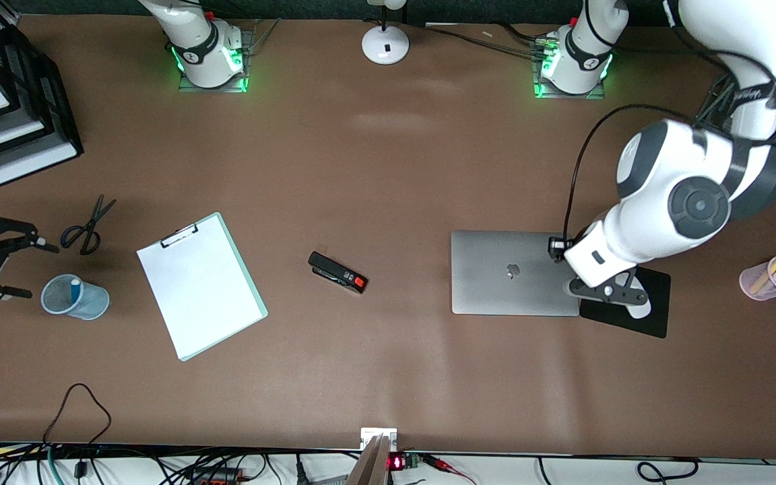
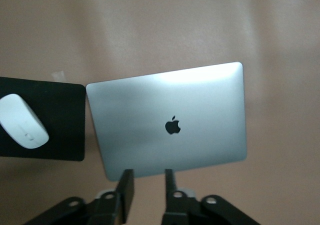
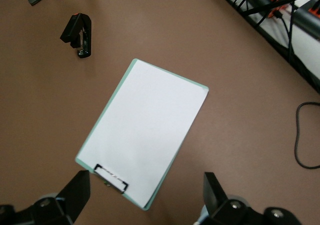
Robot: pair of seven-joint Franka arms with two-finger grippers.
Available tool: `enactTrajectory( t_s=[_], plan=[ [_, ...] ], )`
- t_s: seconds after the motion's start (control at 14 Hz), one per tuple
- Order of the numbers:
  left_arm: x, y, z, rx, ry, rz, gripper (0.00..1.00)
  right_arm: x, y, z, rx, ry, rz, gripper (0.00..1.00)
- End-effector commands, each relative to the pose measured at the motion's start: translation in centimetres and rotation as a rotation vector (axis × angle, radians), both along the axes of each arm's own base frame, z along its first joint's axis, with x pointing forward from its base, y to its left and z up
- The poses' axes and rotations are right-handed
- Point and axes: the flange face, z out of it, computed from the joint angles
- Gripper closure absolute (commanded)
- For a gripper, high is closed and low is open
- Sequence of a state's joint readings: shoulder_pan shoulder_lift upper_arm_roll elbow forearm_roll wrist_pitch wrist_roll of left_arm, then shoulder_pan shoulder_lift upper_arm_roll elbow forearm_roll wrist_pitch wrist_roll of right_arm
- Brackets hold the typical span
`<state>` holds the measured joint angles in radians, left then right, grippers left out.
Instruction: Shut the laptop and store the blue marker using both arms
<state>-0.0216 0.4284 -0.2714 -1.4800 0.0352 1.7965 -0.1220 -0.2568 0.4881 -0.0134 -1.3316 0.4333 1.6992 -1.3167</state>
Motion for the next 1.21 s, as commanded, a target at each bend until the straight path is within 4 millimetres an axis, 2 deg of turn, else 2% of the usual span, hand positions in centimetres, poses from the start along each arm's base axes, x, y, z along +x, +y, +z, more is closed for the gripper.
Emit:
enactTrajectory(
  t_s=[0.0,0.14,0.29,0.36,0.43,0.57,0.64,0.79,0.93,1.0,1.14],
  plan=[
    [-1.4,0.7,3.6,0.026,-0.010,-0.097,0.02,-1.2,4.1,2.1,-0.124,0.109,-0.093,0.00],
    [-2.5,1.3,4.9,0.041,0.029,-0.111,0.01,-1.8,8.1,4.1,-0.209,0.163,-0.191,0.00],
    [-3.8,1.3,7.7,0.055,0.022,-0.099,0.01,-2.8,11.7,6.1,-0.281,0.214,-0.293,0.00],
    [-4.3,1.8,8.6,0.061,0.025,-0.093,0.01,-3.3,13.2,6.4,-0.302,0.245,-0.355,0.00],
    [-4.8,3.5,9.7,0.070,0.021,-0.073,0.00,-3.9,15.0,6.7,-0.346,0.267,-0.438,0.00],
    [-6.9,4.6,11.6,0.091,-0.001,-0.045,0.00,-5.3,18.6,7.5,-0.479,0.248,-0.590,0.00],
    [-7.7,6.6,12.4,0.098,-0.016,-0.019,0.00,-6.3,19.9,8.0,-0.503,0.246,-0.652,0.00],
    [-8.2,10.1,12.9,0.085,-0.090,0.029,0.00,-9.2,20.7,9.1,-0.478,0.219,-0.763,0.00],
    [-10.0,10.8,13.4,0.084,-0.182,0.035,0.00,-12.6,20.2,10.3,-0.429,0.162,-0.802,0.00],
    [-10.9,11.4,13.3,0.085,-0.211,0.056,0.00,-13.5,19.7,11.0,-0.418,0.157,-0.811,0.00],
    [-11.2,12.3,12.8,0.089,-0.175,0.062,0.00,-14.2,17.7,12.3,-0.404,0.148,-0.850,0.00]
  ],
)
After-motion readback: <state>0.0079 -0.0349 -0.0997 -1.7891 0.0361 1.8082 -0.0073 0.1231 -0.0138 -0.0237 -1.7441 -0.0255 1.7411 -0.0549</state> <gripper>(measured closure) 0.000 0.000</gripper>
